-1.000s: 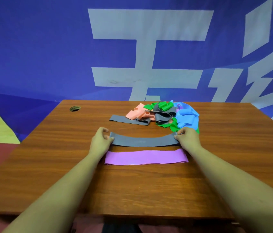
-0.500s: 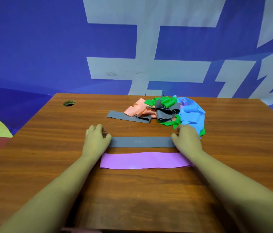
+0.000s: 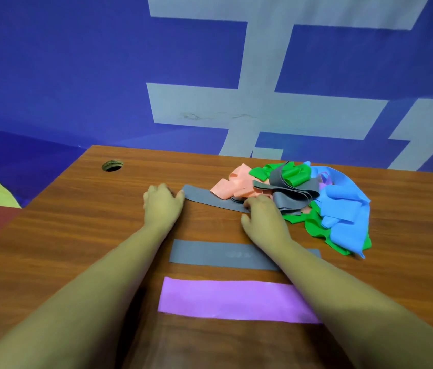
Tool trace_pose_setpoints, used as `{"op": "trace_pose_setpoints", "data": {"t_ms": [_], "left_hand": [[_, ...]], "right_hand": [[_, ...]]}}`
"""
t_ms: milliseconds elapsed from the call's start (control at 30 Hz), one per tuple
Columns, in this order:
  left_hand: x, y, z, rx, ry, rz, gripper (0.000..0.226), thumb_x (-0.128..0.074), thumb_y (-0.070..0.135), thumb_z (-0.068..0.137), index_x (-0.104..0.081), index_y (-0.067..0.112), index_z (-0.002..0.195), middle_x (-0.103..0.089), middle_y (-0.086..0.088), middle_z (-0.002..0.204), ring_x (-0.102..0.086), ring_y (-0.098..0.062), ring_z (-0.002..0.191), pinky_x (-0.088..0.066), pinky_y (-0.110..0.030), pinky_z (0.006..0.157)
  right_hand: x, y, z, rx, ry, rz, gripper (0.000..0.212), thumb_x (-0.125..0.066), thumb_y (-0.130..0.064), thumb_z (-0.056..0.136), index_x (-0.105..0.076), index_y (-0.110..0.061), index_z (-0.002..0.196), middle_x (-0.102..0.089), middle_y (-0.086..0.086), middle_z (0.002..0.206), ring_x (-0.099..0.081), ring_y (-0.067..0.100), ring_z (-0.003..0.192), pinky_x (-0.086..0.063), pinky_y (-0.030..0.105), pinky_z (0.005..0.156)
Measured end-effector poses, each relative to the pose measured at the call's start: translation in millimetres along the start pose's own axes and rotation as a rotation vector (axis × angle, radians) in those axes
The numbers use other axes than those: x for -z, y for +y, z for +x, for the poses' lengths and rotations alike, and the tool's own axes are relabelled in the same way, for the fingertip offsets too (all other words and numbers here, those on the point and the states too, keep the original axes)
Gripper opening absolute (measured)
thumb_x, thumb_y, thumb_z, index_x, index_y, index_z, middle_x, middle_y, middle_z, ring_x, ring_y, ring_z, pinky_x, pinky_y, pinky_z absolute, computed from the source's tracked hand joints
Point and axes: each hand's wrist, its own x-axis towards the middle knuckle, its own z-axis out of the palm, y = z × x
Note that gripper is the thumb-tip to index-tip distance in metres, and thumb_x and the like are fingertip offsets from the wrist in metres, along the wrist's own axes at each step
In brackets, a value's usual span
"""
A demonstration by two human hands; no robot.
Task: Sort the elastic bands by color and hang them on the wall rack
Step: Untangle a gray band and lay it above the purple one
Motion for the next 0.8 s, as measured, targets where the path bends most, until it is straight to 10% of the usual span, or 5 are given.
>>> {"op": "trace_pose_setpoints", "data": {"t_ms": [233,433,800], "left_hand": [[-13,8,20,0.050,-0.004,0.050,0.014,-0.065,0.038,0.085,-0.068,0.026,0.090,-0.063,-0.007,0.115,-0.047,-0.033,0.118,-0.037,-0.039,0.099],[17,22,-7,-0.236,-0.074,-0.396,0.007,-0.059,0.016,0.092,-0.052,0.017,0.093,-0.060,0.004,0.081,-0.053,-0.011,0.072,-0.040,-0.025,0.061],[128,125,-69,-0.652,-0.256,-0.637,0.017,-0.065,0.002,0.089,-0.064,0.017,0.094,-0.072,-0.001,0.090,-0.066,-0.007,0.083,-0.050,-0.023,0.081]], "right_hand": [[-11,8,8,0.022,0.070,-0.042,0.026,-0.052,-0.024,0.094,-0.069,-0.017,0.112,-0.059,0.007,0.112,-0.053,0.026,0.108,-0.047,0.039,0.088],[9,-1,3,-0.017,0.042,0.082,0.019,-0.055,-0.022,0.088,-0.073,-0.016,0.092,-0.064,0.005,0.097,-0.059,0.024,0.093,-0.051,0.038,0.080],[159,-67,-26,0.020,0.125,0.936,0.013,-0.074,-0.022,0.084,-0.070,-0.026,0.096,-0.069,0.001,0.089,-0.057,0.010,0.060,-0.048,0.028,0.054]]}}
